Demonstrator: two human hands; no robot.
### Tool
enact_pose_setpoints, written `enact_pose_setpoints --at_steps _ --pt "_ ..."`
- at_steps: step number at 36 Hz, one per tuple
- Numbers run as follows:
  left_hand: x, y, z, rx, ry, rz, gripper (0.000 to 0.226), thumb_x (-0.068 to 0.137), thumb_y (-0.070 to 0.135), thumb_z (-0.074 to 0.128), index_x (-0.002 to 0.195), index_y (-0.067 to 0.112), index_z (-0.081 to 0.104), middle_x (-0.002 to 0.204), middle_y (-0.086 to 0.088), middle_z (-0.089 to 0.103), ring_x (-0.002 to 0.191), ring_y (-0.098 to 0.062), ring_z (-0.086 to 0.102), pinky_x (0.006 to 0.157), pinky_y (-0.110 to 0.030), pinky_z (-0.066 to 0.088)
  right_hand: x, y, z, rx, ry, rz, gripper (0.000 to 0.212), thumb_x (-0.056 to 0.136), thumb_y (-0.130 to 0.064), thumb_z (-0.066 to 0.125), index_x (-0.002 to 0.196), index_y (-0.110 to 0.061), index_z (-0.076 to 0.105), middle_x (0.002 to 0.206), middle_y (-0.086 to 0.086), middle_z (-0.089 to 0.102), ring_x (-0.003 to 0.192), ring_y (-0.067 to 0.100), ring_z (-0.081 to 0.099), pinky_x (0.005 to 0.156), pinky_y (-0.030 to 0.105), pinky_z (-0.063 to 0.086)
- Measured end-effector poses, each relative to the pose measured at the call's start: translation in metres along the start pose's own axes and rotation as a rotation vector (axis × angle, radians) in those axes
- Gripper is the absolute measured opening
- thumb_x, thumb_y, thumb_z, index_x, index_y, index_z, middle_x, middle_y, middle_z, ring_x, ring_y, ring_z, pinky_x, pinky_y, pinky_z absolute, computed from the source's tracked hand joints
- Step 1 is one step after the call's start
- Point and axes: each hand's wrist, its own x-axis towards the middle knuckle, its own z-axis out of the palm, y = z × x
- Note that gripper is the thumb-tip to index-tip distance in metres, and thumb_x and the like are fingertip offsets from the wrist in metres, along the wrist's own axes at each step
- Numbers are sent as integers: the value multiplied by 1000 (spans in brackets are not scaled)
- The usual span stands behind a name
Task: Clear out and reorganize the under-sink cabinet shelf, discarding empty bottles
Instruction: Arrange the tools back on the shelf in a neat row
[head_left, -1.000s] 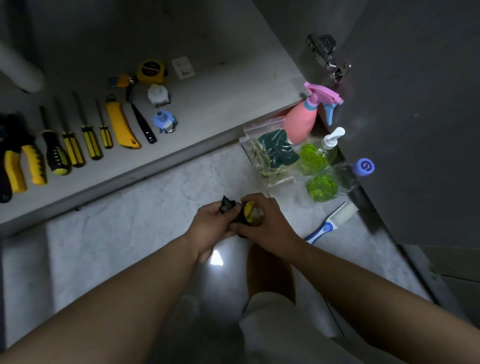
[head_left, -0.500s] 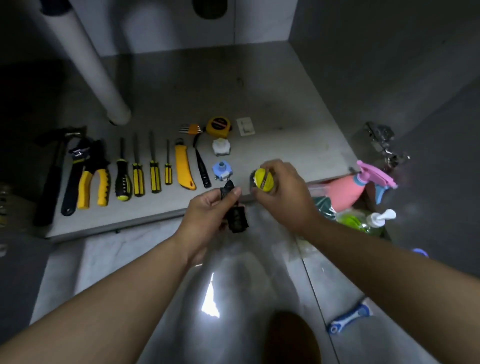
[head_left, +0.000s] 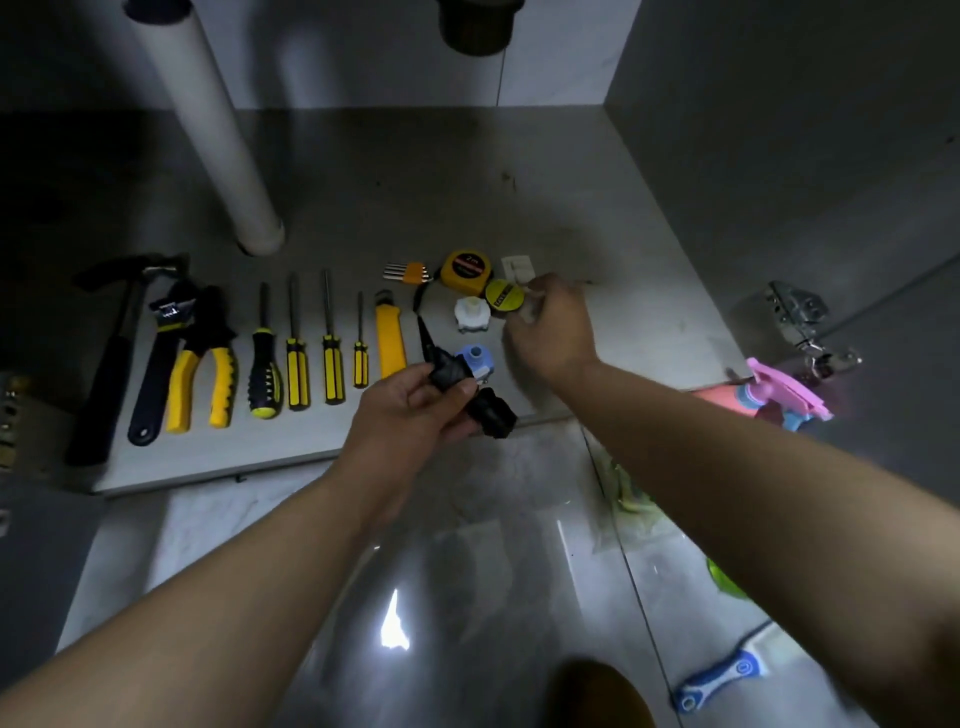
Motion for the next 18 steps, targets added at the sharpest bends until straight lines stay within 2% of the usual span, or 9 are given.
enact_pose_setpoints --at_steps 2,4,7,8,10,14,16,18 --pt "2 6 1 30 29 20 27 92 10 71 118 7 68 107 -9 78 103 -23 75 88 -35 62 -29 -3 -5 170 -4 -7 13 93 -22 61 105 -18 62 104 5 65 93 11 62 74 24 47" --pt "4 9 2 95 71 43 27 91 14 73 117 10 68 104 -6 78 102 -19 75 86 -33 61 -61 -4 -12 336 -133 -47 6 95 -24 61 93 -21 66 88 0 68 76 1 61 66 16 48" --pt "5 11 6 109 114 62 25 91 14 74 115 8 70 102 -7 78 99 -20 75 86 -32 61 -94 -1 -18 387 -304 -144 6 94 -23 67 93 -18 67 83 4 68 75 15 63 68 21 49" --pt "5 11 7 116 115 65 25 91 13 74 114 8 70 101 -8 78 98 -21 76 86 -32 62 -100 0 -17 367 -315 -173 5 92 -21 69 93 -18 66 80 1 67 72 13 61 66 18 48" --pt "4 12 11 143 104 69 22 90 13 75 112 8 71 98 -7 79 96 -21 76 84 -31 62 -105 3 -14 313 -284 -213 8 89 -16 72 92 -17 65 74 -9 63 65 1 56 62 9 42" --pt "3 11 16 218 148 111 13 93 14 72 106 10 73 92 -7 79 92 -20 76 79 -25 61 -102 11 -8 306 -180 -155 10 88 -11 72 88 -19 65 63 -25 59 59 -7 54 56 5 37" --pt "2 6 13 468 191 175 13 96 16 70 108 12 73 94 -5 77 93 -19 73 82 -26 61 -96 19 -7 278 -81 -79 13 88 -13 73 89 -22 63 61 -21 59 57 -9 53 52 5 36" --pt "-2 0 8 787 156 242 18 97 17 67 115 17 72 107 1 73 100 -12 69 94 -29 57 -90 27 -7 243 -3 -3 16 89 -14 72 91 -21 58 65 -15 55 56 -10 53 51 5 37"
